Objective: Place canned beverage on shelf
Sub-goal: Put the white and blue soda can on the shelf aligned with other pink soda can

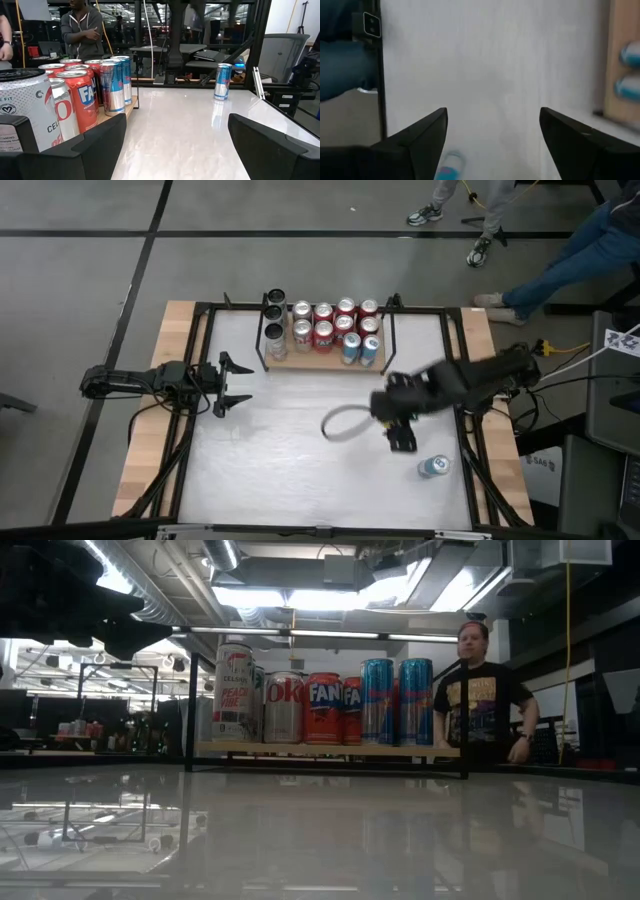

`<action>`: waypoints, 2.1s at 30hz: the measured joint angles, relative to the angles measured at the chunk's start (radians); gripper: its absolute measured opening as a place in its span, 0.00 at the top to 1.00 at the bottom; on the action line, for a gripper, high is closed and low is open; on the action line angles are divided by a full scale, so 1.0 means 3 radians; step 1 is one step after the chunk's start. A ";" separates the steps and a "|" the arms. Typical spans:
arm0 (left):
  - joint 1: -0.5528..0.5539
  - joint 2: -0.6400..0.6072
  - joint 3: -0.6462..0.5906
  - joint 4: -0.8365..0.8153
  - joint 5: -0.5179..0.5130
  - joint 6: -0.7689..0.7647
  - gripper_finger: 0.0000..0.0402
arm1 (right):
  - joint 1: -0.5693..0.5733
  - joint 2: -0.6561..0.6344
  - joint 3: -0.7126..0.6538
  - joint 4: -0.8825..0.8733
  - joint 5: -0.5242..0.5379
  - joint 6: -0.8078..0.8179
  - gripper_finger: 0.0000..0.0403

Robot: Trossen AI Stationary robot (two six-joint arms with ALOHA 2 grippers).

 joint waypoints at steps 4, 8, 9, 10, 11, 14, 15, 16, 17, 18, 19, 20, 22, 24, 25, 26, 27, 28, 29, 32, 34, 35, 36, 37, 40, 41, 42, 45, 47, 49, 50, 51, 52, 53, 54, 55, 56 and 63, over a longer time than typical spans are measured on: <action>0.0000 0.0000 0.0000 0.0001 0.0000 0.0000 0.14 | 0.0544 0.0000 0.0000 -0.0207 0.0350 0.1073 0.24; 0.0000 0.0000 0.0000 0.0001 0.0000 -0.0001 0.14 | 0.1012 -0.0004 -0.0028 -0.0282 0.0570 0.2245 0.24; 0.0001 0.0000 0.0000 0.0001 0.0000 0.0000 0.14 | 0.1128 -0.0005 -0.0040 -0.0290 0.0619 0.2485 0.24; 0.0000 0.0000 0.0000 0.0001 0.0000 0.0000 0.14 | 0.1241 -0.0005 -0.0059 -0.0282 0.0650 0.2731 0.24; 0.0001 0.0000 0.0000 0.0001 0.0000 -0.0001 0.14 | 0.1338 -0.0006 -0.0087 -0.0282 0.0674 0.2957 0.24; 0.0000 0.0000 0.0000 0.0001 0.0000 0.0000 0.14 | 0.1612 -0.0011 -0.0216 -0.0286 0.0725 0.3589 0.24; 0.0001 0.0000 0.0000 0.0001 -0.0001 0.0000 0.14 | 0.1691 -0.0011 -0.0276 -0.0289 0.0726 0.3771 0.24; 0.0000 0.0000 0.0000 0.0001 0.0000 0.0000 0.14 | 0.1759 -0.0011 -0.0341 -0.0290 0.0726 0.3934 0.24; 0.0001 0.0000 0.0000 0.0001 0.0000 0.0000 0.14 | 0.1825 -0.0010 -0.0402 -0.0286 0.0726 0.4081 0.24; 0.0000 0.0000 0.0000 0.0001 0.0000 0.0000 0.14 | 0.1886 -0.0010 -0.0462 -0.0286 0.0720 0.4221 0.24; 0.0001 0.0000 0.0000 0.0001 0.0000 -0.0001 0.14 | 0.1938 -0.0010 -0.0518 -0.0290 0.0712 0.4343 0.24; 0.0000 0.0000 0.0000 0.0001 0.0000 -0.0001 0.14 | 0.1985 -0.0011 -0.0573 -0.0289 0.0705 0.4438 0.24; 0.0000 0.0000 0.0000 0.0001 -0.0001 0.0000 0.14 | 0.2076 -0.0011 -0.0684 -0.0290 0.0663 0.4612 0.24; 0.0000 0.0000 0.0000 0.0001 0.0000 0.0000 0.14 | 0.2152 -0.0011 -0.0797 -0.0285 0.0598 0.4770 0.24; 0.0001 0.0000 0.0000 0.0001 0.0000 -0.0001 0.14 | 0.2185 -0.0011 -0.0855 -0.0286 0.0553 0.4842 0.24; 0.0000 0.0000 0.0000 0.0001 0.0000 0.0000 0.14 | 0.2222 -0.0011 -0.0912 -0.0289 0.0517 0.4908 0.24; 0.0000 0.0000 0.0000 0.0001 0.0000 -0.0001 0.14 | 0.2258 -0.0011 -0.0966 -0.0290 0.0479 0.4971 0.24; 0.0001 0.0000 0.0000 0.0001 0.0000 -0.0001 0.14 | 0.2291 -0.0011 -0.1013 -0.0290 0.0455 0.5034 0.24; 0.0000 0.0000 0.0000 0.0001 0.0000 -0.0001 0.14 | 0.2321 -0.0011 -0.1055 -0.0289 0.0450 0.5091 0.24; 0.0001 0.0000 0.0000 0.0001 -0.0001 -0.0001 0.14 | 0.2380 -0.0010 -0.1137 -0.0291 0.0482 0.5236 0.24; 0.0001 0.0000 0.0000 0.0001 0.0000 -0.0001 0.14 | 0.2382 -0.0010 -0.1175 -0.0289 0.0507 0.5295 0.24; 0.0000 0.0000 0.0000 0.0001 0.0000 0.0000 0.14 | 0.2382 -0.0010 -0.1191 -0.0285 0.0510 0.5289 0.24; 0.0001 0.0000 0.0000 0.0001 -0.0001 -0.0001 0.14 | 0.2381 -0.0010 -0.1211 -0.0272 0.0512 0.5263 0.24; 0.0000 0.0000 0.0000 0.0001 -0.0001 0.0000 0.14 | 0.2380 -0.0010 -0.1228 -0.0272 0.0515 0.5196 0.24; 0.0000 0.0000 0.0001 0.0001 -0.0001 -0.0001 0.14 | 0.2372 -0.0010 -0.1283 -0.0277 0.0587 0.5022 0.24; 0.0000 0.0000 0.0000 0.0001 -0.0001 0.0000 0.14 | 0.2369 -0.0010 -0.1301 -0.0276 0.0597 0.4979 0.24; 0.0000 0.0000 0.0000 0.0001 -0.0001 -0.0001 0.14 | 0.2369 -0.0010 -0.1319 -0.0274 0.0599 0.4944 0.24; 0.0000 0.0000 0.0000 0.0001 -0.0001 -0.0001 0.14 | 0.2371 -0.0010 -0.1369 -0.0279 0.0599 0.4930 0.24; 0.0000 0.0000 0.0000 0.0002 -0.0001 0.0000 0.14 | 0.2371 -0.0010 -0.1404 -0.0277 0.0599 0.4929 0.24; 0.0000 0.0000 0.0000 0.0001 -0.0001 -0.0001 0.14 | 0.2371 -0.0010 -0.1443 -0.0255 0.0599 0.4918 0.24; 0.0000 0.0000 0.0000 0.0001 -0.0001 0.0000 0.14 | 0.2371 -0.0010 -0.1465 -0.0237 0.0599 0.4897 0.24; 0.0001 0.0000 0.0000 0.0001 -0.0001 -0.0001 0.14 | 0.2371 -0.0010 -0.1488 -0.0196 0.0599 0.4849 0.24; 0.0000 0.0000 0.0000 0.0001 -0.0001 -0.0001 0.14 | 0.2371 -0.0010 -0.1507 -0.0158 0.0598 0.4825 0.24; 0.0001 0.0000 0.0000 0.0001 -0.0001 -0.0001 0.14 | 0.2371 -0.0010 -0.1528 -0.0117 0.0599 0.4795 0.24; 0.0000 0.0000 0.0000 0.0001 -0.0001 -0.0001 0.14 | 0.2371 -0.0010 -0.1543 -0.0098 0.0595 0.4770 0.24; 0.0000 0.0000 0.0000 0.0001 -0.0001 -0.0001 0.14 | 0.2371 -0.0010 -0.1558 -0.0086 0.0595 0.4767 0.24; 0.0000 0.0000 0.0000 0.0002 -0.0001 -0.0001 0.14 | 0.2371 -0.0010 -0.1569 -0.0092 0.0593 0.4766 0.24; 0.0000 0.0000 0.0000 0.0001 -0.0001 -0.0001 0.14 | 0.2371 -0.0010 -0.1589 -0.0122 0.0598 0.4753 0.24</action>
